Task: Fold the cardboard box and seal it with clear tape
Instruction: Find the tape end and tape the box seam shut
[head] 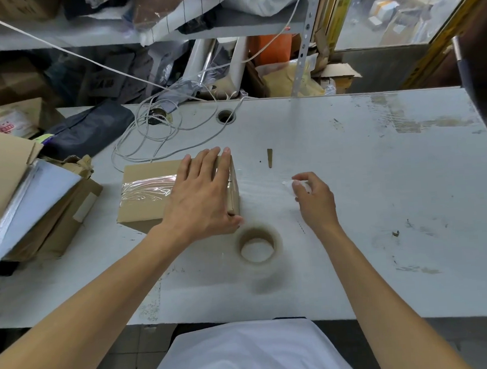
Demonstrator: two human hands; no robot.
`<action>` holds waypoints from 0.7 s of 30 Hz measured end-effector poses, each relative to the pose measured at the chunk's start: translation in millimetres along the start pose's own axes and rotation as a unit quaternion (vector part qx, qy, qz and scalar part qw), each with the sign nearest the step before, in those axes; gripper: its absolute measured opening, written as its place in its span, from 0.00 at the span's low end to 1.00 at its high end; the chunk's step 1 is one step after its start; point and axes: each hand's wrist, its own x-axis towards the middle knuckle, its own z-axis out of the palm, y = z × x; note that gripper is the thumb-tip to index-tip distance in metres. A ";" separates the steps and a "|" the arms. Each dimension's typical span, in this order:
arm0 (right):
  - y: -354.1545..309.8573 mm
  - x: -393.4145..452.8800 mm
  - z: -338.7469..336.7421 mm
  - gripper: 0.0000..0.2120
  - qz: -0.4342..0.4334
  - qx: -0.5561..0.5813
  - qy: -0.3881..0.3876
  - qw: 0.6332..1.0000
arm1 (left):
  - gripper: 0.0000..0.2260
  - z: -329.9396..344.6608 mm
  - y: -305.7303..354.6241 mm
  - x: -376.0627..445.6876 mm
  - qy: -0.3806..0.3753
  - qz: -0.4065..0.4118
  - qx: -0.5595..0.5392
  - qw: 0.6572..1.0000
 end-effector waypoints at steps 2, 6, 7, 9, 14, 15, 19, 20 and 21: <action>12.8 15.9 -1.3 0.10 0.007 -0.051 -0.017 0.999 | 0.60 0.1 0.3 0.1 -0.002 -0.001 0.001 1.000; 39.7 32.6 6.7 0.10 0.006 -0.154 -0.034 0.987 | 0.58 -0.6 -0.5 0.0 -0.003 -0.003 0.002 1.000; 44.0 33.4 8.8 0.12 0.016 -0.191 -0.030 0.981 | 0.58 -1.1 -1.3 -0.2 -0.005 -0.002 0.001 1.000; 45.4 30.8 12.2 0.17 0.046 -0.241 -0.008 0.969 | 0.58 -2.5 -3.9 -0.8 -0.010 -0.001 -0.002 1.000; -2.8 15.1 30.1 0.18 -0.077 -0.171 0.048 0.981 | 0.57 -4.3 -11.1 1.0 -0.021 -0.004 -0.003 1.000; -21.0 10.1 36.0 0.17 -0.105 -0.107 0.035 0.988 | 0.57 -4.4 -12.3 3.1 -0.024 -0.008 -0.002 1.000; -79.9 -17.4 55.7 0.23 -0.197 0.045 -0.065 0.977 | 0.56 -3.7 -16.9 12.7 -0.027 -0.012 -0.004 1.000; -86.0 -24.3 59.1 0.27 -0.204 0.060 -0.101 0.972 | 0.56 -2.9 -17.4 13.9 -0.025 -0.012 -0.007 1.000; -88.5 -30.8 62.2 0.30 -0.202 0.074 -0.141 0.966 | 0.55 -2.1 -17.4 14.3 -0.023 -0.012 -0.010 1.000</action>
